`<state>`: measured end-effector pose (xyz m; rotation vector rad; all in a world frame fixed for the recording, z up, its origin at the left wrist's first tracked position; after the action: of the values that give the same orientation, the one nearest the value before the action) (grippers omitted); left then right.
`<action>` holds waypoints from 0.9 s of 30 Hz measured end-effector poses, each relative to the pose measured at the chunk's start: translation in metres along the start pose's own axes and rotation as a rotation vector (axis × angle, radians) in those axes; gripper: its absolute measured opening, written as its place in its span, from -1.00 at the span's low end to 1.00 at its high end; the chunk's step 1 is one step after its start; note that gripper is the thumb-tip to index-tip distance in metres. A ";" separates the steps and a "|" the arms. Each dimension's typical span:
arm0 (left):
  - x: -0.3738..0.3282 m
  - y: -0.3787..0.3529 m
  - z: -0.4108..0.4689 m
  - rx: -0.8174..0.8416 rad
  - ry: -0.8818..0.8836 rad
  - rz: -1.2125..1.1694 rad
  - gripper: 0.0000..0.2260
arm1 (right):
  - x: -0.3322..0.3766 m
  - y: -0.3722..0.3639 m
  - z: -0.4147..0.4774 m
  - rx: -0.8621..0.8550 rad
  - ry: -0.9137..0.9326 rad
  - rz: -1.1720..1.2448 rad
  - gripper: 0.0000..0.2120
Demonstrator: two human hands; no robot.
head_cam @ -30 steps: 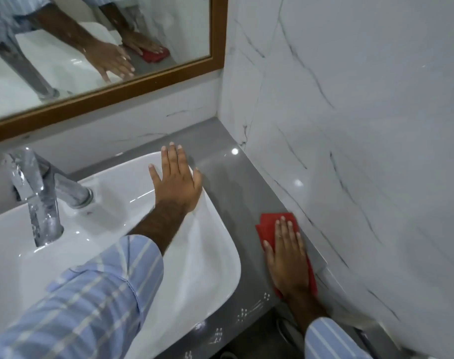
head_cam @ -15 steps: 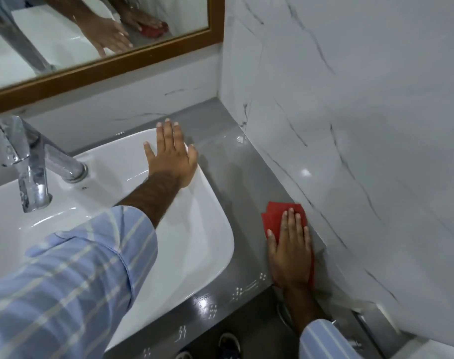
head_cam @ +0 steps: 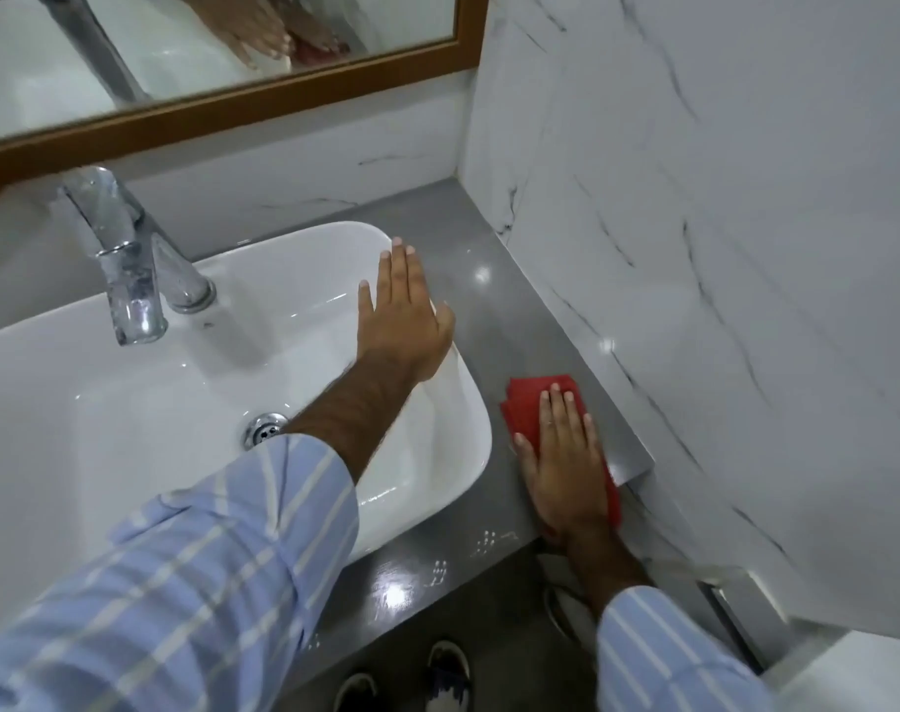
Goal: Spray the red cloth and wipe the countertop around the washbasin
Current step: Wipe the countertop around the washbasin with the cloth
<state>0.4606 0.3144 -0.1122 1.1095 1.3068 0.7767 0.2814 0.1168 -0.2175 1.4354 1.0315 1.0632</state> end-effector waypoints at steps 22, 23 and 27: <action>0.176 0.038 -0.262 0.356 0.274 -0.285 -0.17 | 0.109 -0.023 -0.099 0.019 0.101 0.114 -0.31; 0.184 0.042 -0.266 0.346 0.288 -0.269 -0.18 | 0.102 -0.022 -0.096 0.020 0.129 0.114 -0.31; 0.232 0.068 -0.287 0.317 0.325 -0.095 -0.20 | 0.069 -0.018 -0.086 0.005 0.089 0.059 -0.28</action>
<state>0.2235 0.6051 -0.1045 1.1912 1.7908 0.7141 0.2137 0.2055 -0.2229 1.4416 1.0609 1.1767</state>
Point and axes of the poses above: each hand's wrist, its own z-axis towards the middle knuckle, its own y-axis out of the back of the hand, x = y × z, the point moved 6 cm from there along z, towards the middle knuckle, and after that the axes turned 2 degrees about -z, right-handed, at the moved point
